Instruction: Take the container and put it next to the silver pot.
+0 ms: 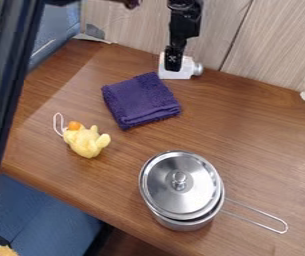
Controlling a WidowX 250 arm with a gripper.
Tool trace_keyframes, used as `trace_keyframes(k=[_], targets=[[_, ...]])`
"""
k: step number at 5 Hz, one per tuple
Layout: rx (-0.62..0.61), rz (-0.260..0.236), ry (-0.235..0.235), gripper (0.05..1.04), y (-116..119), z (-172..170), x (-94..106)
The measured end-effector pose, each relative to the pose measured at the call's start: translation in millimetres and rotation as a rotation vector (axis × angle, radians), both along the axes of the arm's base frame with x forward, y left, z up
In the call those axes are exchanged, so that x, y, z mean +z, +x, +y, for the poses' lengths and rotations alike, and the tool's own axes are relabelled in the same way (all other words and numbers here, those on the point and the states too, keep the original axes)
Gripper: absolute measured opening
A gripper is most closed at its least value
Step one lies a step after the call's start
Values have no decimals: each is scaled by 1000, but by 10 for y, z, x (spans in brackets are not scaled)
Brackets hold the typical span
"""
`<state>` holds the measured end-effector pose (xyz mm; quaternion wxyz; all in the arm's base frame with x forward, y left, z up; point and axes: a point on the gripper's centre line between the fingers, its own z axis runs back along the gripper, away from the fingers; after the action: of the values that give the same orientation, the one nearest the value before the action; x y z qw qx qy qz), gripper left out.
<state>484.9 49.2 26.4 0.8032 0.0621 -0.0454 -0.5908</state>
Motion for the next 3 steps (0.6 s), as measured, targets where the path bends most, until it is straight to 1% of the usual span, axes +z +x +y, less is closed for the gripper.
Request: trace_keyframes(k=[1, 2, 3], targets=[[-9, 35, -1, 992, 12, -26, -153], [-4, 53, 11, 922, -6, -12, -234], [-11, 46, 37, 684, -8, -40, -268]])
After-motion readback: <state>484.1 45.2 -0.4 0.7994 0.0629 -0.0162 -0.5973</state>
